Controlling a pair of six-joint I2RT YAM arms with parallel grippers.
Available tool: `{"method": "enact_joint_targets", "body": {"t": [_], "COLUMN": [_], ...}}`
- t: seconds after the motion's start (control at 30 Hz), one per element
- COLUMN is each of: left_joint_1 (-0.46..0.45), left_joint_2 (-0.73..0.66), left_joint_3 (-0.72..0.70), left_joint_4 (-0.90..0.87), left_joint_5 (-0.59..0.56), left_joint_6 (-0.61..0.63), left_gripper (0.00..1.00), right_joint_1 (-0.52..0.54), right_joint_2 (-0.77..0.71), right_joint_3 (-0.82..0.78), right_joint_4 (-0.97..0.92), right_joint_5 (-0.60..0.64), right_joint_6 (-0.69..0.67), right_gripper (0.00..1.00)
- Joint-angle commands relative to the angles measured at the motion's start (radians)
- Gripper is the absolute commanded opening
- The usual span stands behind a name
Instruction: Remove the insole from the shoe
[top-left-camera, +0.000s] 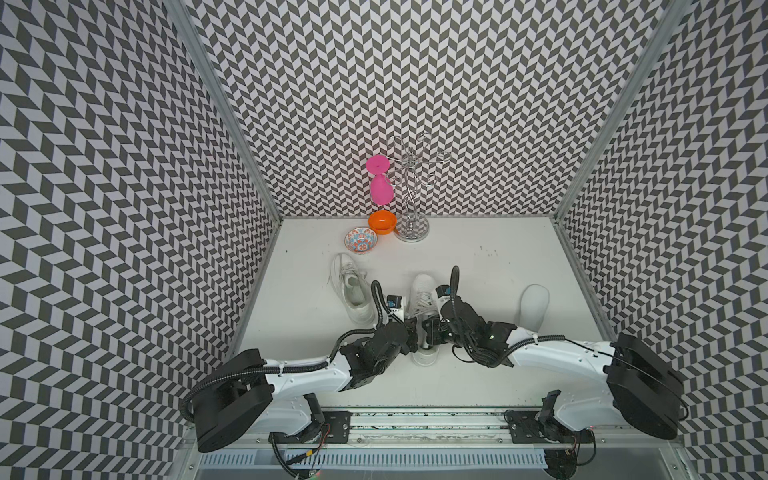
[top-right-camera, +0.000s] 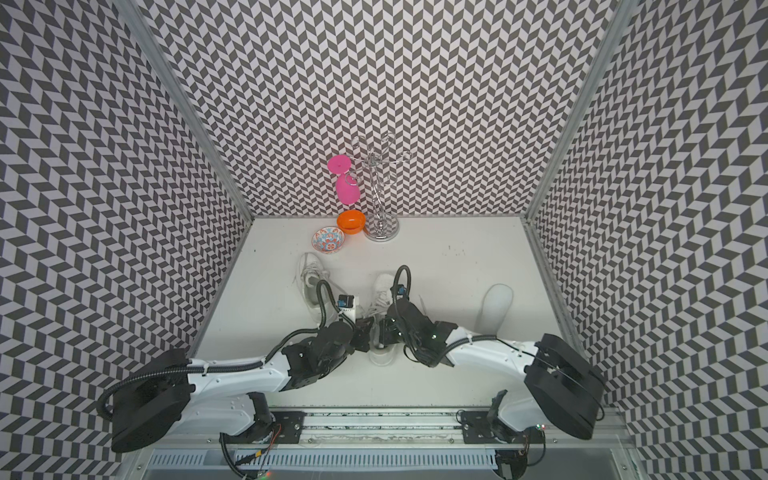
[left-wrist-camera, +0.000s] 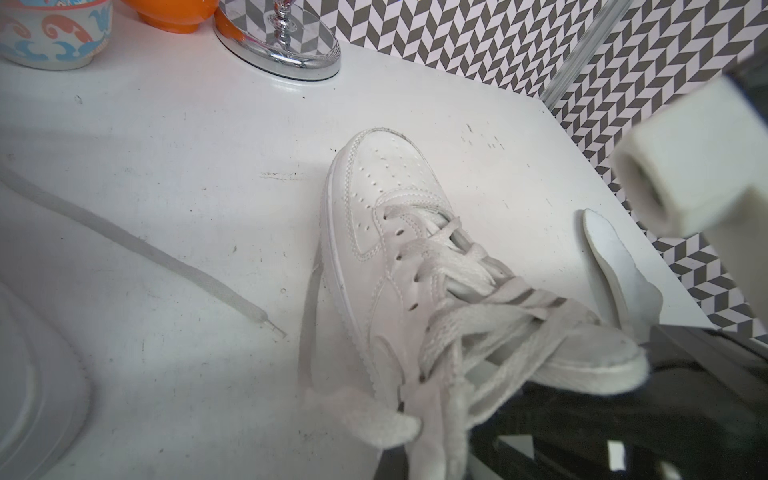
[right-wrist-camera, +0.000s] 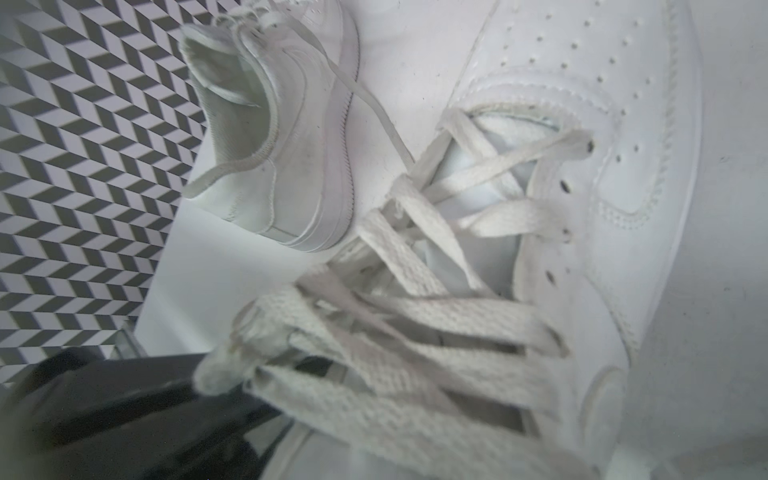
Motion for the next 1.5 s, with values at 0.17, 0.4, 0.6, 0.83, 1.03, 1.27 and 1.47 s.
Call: {"method": "enact_joint_targets", "body": {"t": [0.17,0.4,0.6,0.83,1.03,1.27,1.47], "left_joint_1": [0.038,0.038,0.019,-0.062,-0.062,0.01,0.098], "left_joint_2": [0.034,0.086,0.126,0.226,0.302,0.255,0.251], "left_joint_3": [0.011,0.043,0.077,0.175,0.237,0.202,0.226], "left_joint_4": [-0.065,-0.084,-0.084,-0.14,-0.216,-0.222,-0.274], "left_joint_5": [-0.092,-0.074,-0.064,-0.109,-0.136,-0.107,-0.109], "left_joint_6": [-0.005,0.019,0.078,0.177,0.157,0.102,0.064], "left_gripper": [0.0,0.0,0.0,0.0,0.0,0.0,0.0], "right_joint_1": [-0.026,-0.04,-0.074,-0.1,-0.101,-0.1,-0.1], "right_joint_2": [-0.188,-0.264,-0.305,-0.348,-0.359,-0.452,-0.425], "right_joint_3": [-0.083,-0.139,-0.209,-0.217,-0.155,-0.205,-0.148], "right_joint_4": [0.243,0.349,0.481,0.507,0.374,0.345,0.245], "right_joint_5": [-0.031,-0.066,-0.099,-0.089,-0.093,-0.014,-0.085], "right_joint_6": [0.04,0.07,0.12,0.094,0.029,0.027,-0.01], "right_gripper": [0.0,0.0,0.0,0.0,0.0,0.0,0.0]}}
